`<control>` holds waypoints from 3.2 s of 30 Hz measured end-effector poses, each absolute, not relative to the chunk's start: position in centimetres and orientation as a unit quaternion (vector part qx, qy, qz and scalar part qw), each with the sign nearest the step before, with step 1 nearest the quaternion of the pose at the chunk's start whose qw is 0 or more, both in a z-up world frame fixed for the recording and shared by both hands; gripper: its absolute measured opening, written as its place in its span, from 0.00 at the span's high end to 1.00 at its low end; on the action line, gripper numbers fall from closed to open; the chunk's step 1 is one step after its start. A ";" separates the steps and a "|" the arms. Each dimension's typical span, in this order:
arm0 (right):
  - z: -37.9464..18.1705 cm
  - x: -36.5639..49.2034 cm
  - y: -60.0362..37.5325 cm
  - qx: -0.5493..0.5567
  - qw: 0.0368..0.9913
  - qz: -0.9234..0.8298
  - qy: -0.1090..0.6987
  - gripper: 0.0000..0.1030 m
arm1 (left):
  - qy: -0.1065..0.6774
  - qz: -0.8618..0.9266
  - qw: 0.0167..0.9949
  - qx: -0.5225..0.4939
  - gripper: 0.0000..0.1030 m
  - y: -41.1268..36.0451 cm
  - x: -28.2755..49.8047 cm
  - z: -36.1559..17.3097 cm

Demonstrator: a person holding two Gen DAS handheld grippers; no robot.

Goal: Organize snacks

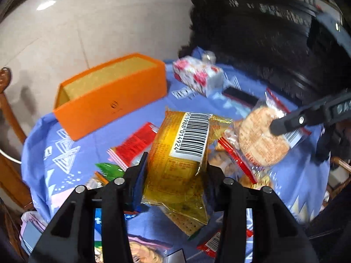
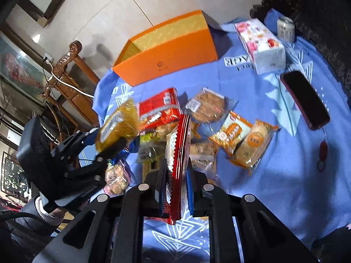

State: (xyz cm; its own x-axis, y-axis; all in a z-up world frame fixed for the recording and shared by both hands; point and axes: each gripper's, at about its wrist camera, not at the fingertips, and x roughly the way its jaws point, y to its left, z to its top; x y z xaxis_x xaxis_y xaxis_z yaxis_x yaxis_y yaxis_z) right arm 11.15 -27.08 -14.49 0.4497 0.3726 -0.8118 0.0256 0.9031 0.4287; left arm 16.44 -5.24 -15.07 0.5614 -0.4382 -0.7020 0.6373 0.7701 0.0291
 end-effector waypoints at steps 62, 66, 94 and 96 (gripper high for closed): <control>-26.2 10.2 -22.1 -0.026 0.805 0.092 0.586 0.12 | 0.419 -0.131 0.893 0.100 0.04 8.4 17.2 -16.9; -26.7 10.3 -22.3 -0.015 0.798 0.092 0.595 0.39 | 0.418 -0.164 0.884 0.129 0.04 7.5 18.6 -18.6; -22.6 10.1 -21.8 0.036 0.813 0.025 0.581 0.49 | 0.400 -0.375 0.781 0.298 0.43 2.9 24.5 -27.4; -22.3 10.2 -21.6 0.035 0.814 0.025 0.580 0.49 | 0.406 -0.372 0.788 0.276 0.49 3.6 24.7 -27.1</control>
